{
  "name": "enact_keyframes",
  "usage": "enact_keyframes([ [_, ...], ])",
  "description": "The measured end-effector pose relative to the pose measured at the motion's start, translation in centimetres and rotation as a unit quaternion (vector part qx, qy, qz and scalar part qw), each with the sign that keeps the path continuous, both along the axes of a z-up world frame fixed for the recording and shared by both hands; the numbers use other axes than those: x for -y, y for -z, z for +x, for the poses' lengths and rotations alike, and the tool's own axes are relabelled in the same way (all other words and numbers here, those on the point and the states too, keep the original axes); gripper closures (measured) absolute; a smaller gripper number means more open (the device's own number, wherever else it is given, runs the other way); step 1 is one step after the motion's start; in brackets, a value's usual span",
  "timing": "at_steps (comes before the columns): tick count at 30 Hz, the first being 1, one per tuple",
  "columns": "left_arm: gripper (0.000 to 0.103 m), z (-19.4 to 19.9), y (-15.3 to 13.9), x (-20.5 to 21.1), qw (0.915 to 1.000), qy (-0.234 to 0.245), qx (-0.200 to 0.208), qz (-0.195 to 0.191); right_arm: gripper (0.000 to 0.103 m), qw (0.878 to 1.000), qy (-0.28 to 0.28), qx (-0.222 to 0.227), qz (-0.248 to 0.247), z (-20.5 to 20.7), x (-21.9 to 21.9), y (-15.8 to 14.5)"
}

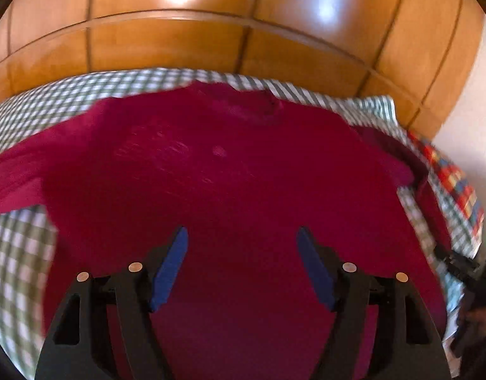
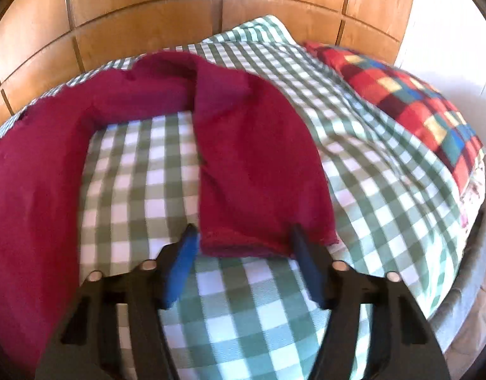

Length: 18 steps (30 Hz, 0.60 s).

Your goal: Fold small clothes

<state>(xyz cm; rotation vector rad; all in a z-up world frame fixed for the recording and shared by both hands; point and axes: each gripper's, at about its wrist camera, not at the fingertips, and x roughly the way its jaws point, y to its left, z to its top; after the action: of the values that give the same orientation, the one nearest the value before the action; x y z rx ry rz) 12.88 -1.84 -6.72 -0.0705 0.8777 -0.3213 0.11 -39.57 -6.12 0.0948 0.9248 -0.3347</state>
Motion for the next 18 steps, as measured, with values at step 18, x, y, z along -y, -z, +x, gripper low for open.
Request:
enact_keyframes([
  [18,0.009,0.0,2.8,0.7,0.9995,0.030,-0.001,0.010,0.097,0.979,0.172,0.097,0.043,5.0,19.4,-11.5],
])
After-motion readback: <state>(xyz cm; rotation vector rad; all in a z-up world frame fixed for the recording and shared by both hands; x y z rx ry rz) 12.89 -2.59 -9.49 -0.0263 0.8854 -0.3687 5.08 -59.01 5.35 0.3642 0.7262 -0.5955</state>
